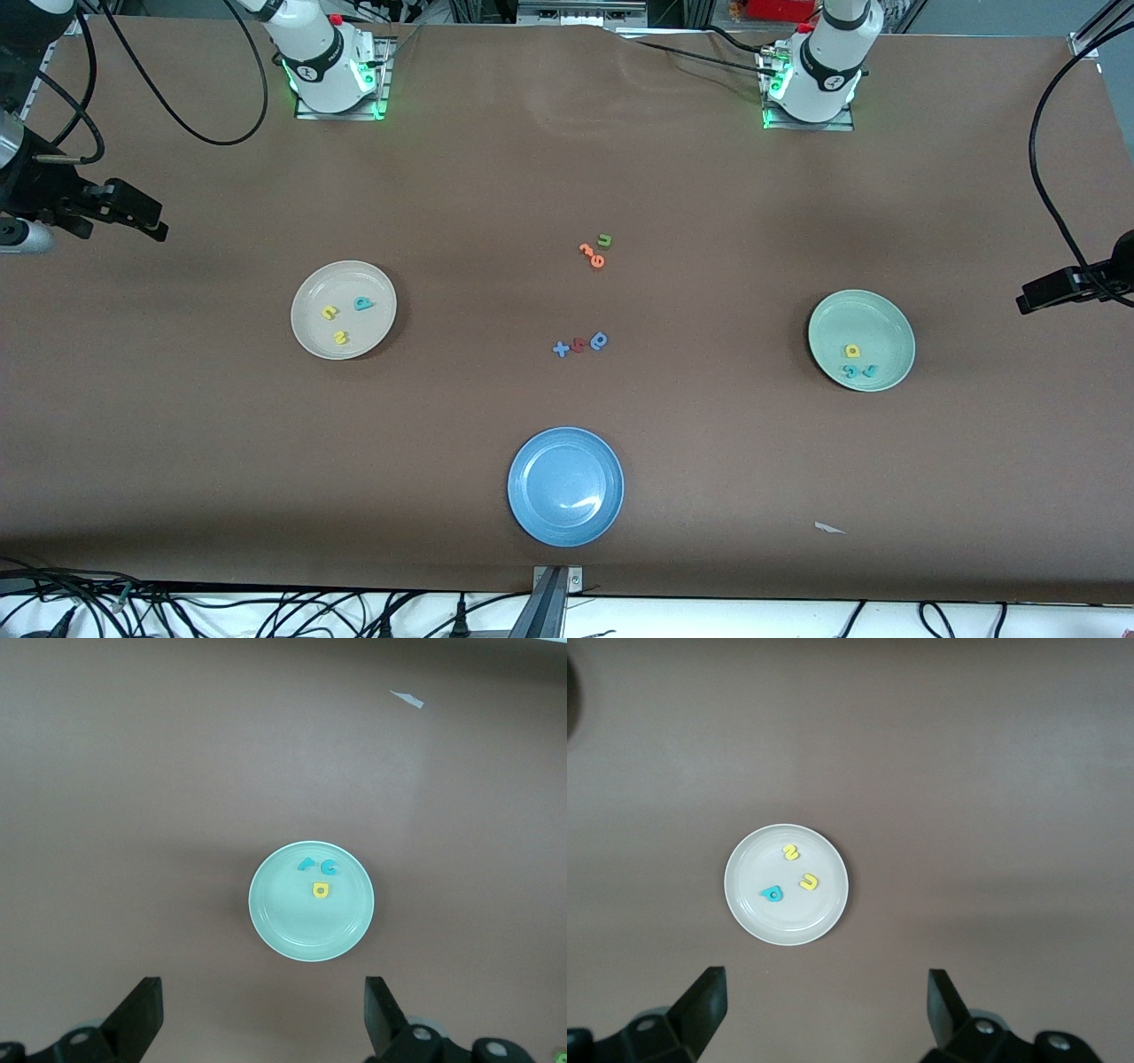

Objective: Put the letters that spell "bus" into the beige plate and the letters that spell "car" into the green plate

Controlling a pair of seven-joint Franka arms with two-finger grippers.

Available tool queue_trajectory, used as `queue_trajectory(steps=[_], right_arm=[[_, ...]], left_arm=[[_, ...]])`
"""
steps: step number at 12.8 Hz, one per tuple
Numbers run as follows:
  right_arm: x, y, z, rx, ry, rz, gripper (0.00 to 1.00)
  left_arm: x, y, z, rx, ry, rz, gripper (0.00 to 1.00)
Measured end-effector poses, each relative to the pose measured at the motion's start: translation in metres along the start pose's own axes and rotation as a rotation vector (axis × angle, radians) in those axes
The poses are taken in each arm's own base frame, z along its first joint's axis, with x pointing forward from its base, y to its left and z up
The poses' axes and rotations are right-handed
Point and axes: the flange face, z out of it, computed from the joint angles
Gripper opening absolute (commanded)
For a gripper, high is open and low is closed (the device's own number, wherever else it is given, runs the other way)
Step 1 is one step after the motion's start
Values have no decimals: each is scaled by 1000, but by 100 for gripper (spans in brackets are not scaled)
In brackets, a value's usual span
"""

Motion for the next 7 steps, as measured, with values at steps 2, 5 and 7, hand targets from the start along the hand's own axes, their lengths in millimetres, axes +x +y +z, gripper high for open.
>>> queue_trajectory(steps=[2,5,7], right_arm=[[0,0,0,0,0,0,100],[0,0,0,0,0,0,100],[0,1,0,0,0,1,100]], left_arm=[[0,0,1,0,-2,0,100],[0,0,5,1,-12,0,100],[0,1,12,2,-26,2,100]])
